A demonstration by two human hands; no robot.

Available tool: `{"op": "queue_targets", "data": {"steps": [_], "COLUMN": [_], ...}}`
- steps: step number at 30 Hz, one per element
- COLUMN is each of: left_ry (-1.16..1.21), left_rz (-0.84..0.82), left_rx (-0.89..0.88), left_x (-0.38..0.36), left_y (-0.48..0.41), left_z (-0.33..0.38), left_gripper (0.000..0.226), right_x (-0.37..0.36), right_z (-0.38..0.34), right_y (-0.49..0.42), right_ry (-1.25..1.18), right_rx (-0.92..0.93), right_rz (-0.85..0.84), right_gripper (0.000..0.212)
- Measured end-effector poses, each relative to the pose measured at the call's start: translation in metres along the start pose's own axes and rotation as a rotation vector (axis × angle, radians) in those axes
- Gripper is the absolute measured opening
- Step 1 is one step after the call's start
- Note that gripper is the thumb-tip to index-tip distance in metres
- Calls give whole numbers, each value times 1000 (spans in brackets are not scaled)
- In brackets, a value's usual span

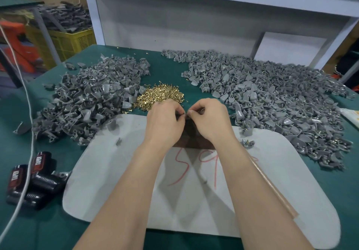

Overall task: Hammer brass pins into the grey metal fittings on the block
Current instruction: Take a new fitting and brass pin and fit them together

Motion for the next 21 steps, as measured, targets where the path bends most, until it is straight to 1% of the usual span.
{"op": "queue_targets", "data": {"steps": [5, 8, 9, 11, 12, 13, 15, 16, 18, 21], "left_ry": [-8, 13, 21, 26, 24, 22, 16, 11, 1, -13], "left_rz": [-7, 0, 3, -1, -4, -6, -9, -10, -11, -21], "left_rx": [-3, 4, 6, 10, 12, 14, 16, 17, 23, 29], "left_x": [-1, 0, 0, 1, 1, 1, 1, 1, 2, 2], "left_y": [0, 0, 1, 2, 2, 2, 2, 2, 2, 2], "left_z": [0, -1, 0, 1, 1, 1, 1, 1, 1, 3], "left_gripper": [10, 7, 7, 9, 10, 11, 11, 11, 11, 11], "right_x": [0, 2, 7, 24, 32, 36, 33, 29, 21, 21], "right_z": [-4, -4, -1, 13, 24, 35, 53, 57, 60, 59], "right_y": [-3, -2, -2, -3, -3, -4, -3, -1, -1, -5], "right_ry": [84, 100, 68, -26, -18, 57, 279, 349, 384, 350], "right_rx": [-14, 34, 46, -15, -72, -134, -252, -286, -316, -323], "right_rz": [-22, -52, -33, 82, 133, 132, -18, -95, -156, -165], "right_gripper": [10, 14, 15, 20, 23, 25, 27, 28, 24, 18]}}
Point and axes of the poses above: each hand's wrist, its own y-axis away from the middle knuckle, its own x-axis out of the back of the hand, z = x × y, the point moved 3 cm from there along -y, towards the middle knuckle, and after that the axes turned 1 degree about z, right-handed, at the moved point
